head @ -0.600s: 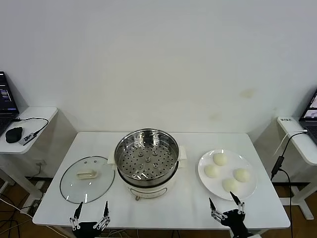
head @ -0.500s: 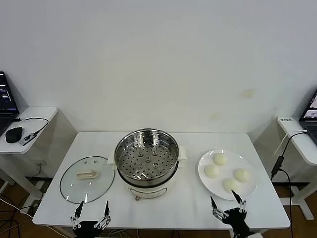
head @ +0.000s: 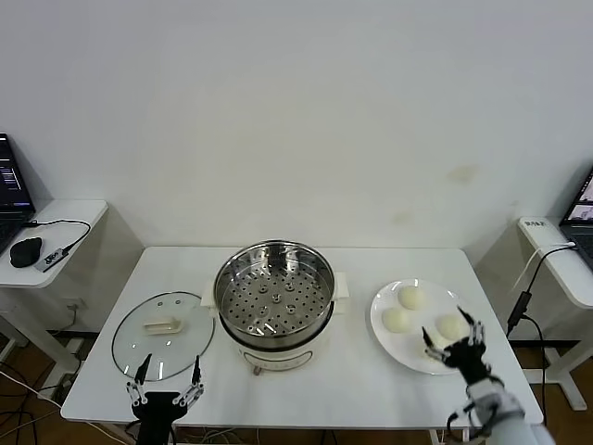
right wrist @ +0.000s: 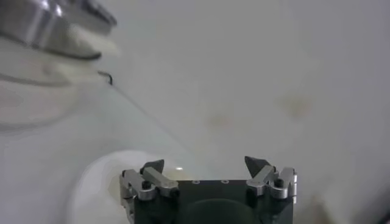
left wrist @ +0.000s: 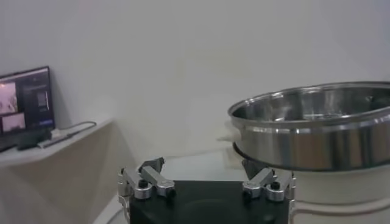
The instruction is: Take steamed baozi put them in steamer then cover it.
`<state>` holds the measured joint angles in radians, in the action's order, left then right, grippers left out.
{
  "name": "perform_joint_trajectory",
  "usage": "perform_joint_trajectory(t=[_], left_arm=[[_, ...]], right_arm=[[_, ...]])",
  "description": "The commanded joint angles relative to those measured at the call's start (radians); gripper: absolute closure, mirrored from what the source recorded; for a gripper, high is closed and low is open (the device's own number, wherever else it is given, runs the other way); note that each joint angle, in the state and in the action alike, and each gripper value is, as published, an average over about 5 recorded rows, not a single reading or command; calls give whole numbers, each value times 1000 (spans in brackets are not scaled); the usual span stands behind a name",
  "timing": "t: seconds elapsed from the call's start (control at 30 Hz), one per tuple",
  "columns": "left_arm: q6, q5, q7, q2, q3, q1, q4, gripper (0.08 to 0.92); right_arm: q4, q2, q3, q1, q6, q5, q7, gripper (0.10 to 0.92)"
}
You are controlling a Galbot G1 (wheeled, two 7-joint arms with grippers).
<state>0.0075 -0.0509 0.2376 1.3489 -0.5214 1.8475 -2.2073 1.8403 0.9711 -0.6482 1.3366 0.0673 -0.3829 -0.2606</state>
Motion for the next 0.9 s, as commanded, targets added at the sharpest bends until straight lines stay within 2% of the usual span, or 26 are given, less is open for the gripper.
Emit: perform_joint_trajectory(t=[0.03,0.23,0.43,0.67,0.9], left_arm=[[52,-31,10,-4,0,-20,-18,177],[89,-43,15,-6,1,-17,-33,177],[90,-52,23,-16,-10,-9,-35,177],[97,-60,26,-15,-16,-13,-28,177],[104,-60,25,-16,-26,-20,-23,177]], right_arm=[[-200,-320,172,-375,11,-188,-345,203],[-356,-409,502,-713,3,-116,-551,203],[-517,-402,861,-1038,-15,-53,-725,203],[-662,-303,1115,-1236,-34,29,-818,203],[-719,-228,1230,-1277,-4,44,-819,203]])
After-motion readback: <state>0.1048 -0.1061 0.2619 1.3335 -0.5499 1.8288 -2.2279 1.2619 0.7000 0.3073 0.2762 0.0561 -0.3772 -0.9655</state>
